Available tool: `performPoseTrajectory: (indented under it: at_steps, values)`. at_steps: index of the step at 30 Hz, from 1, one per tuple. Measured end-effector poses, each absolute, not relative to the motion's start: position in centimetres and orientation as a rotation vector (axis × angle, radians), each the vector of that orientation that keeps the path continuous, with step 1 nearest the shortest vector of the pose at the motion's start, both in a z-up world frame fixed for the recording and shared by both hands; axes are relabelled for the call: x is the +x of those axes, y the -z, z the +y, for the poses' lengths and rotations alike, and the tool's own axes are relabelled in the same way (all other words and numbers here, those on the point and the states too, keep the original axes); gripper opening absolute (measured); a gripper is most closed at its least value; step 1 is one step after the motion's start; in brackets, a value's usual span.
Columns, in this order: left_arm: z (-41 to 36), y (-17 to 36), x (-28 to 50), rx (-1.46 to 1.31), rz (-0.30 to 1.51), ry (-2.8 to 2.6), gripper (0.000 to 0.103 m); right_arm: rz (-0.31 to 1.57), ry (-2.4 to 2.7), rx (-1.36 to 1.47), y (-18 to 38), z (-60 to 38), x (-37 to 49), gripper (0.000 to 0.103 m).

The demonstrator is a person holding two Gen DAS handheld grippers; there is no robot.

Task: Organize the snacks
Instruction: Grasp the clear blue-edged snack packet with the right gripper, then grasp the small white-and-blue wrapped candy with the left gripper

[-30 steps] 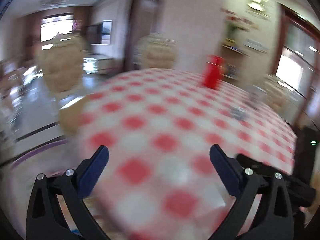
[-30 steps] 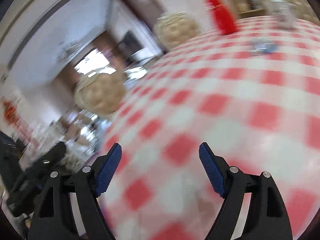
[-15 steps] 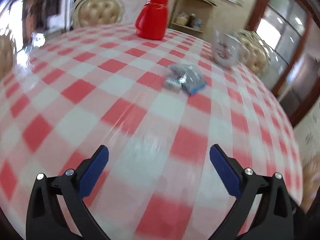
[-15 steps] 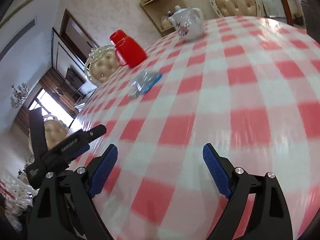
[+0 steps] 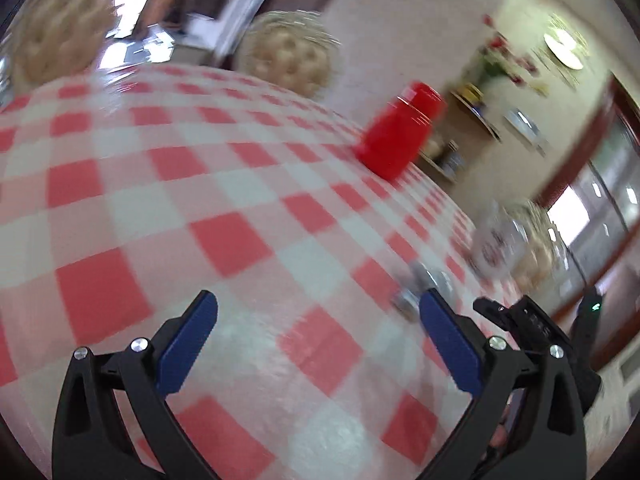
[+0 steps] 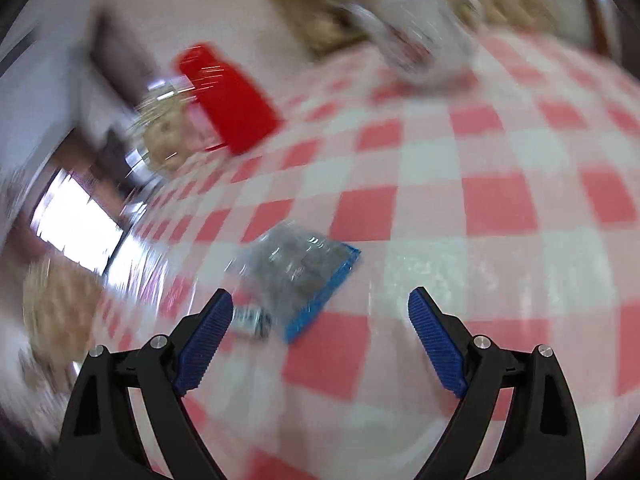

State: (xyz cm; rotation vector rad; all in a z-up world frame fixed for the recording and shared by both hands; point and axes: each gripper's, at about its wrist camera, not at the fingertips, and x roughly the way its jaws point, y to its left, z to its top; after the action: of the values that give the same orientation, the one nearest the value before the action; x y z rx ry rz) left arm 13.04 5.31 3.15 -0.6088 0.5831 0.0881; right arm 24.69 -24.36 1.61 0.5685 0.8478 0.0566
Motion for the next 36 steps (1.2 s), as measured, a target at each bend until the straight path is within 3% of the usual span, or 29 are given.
performPoseTrajectory:
  at_steps: [2, 10, 16, 19, 24, 32, 36]
  values:
    - [7.1, -3.3, 12.4, -0.68, 0.536, -0.154, 0.101, 0.928, -0.034, 0.768, -0.2, -23.9, 26.3, 0.093]
    - [10.0, -4.1, 10.6, -0.755, 0.464, -0.228, 0.101, 0.934, 0.116, 0.729, -0.7, -18.7, 30.4, 0.093]
    - [10.8, -3.5, 10.6, -0.781, 0.496, -0.247, 0.101, 0.947, 0.286, 0.49, -0.4, -15.7, 33.9, 0.093]
    - [10.5, -3.2, 11.0, -0.777, 0.527, -0.232, 0.101, 0.962, 0.302, 0.3, 0.1, -14.2, 34.1, 0.087]
    - [10.7, -2.6, 11.3, -0.792, 0.559, -0.236, 0.101, 0.914, 0.157, 0.114, 0.1, -15.1, 30.9, 0.063]
    - [8.9, -2.0, 12.9, -0.728, 0.659, -0.153, 0.101, 0.857, 0.14, 0.19, -0.7, -26.5, 19.0, 0.063]
    - [5.7, -2.4, 13.9, -0.585, 0.705, -0.056, 0.101, 0.792, 0.01, 0.279, -1.7, -27.6, 13.8, 0.063]
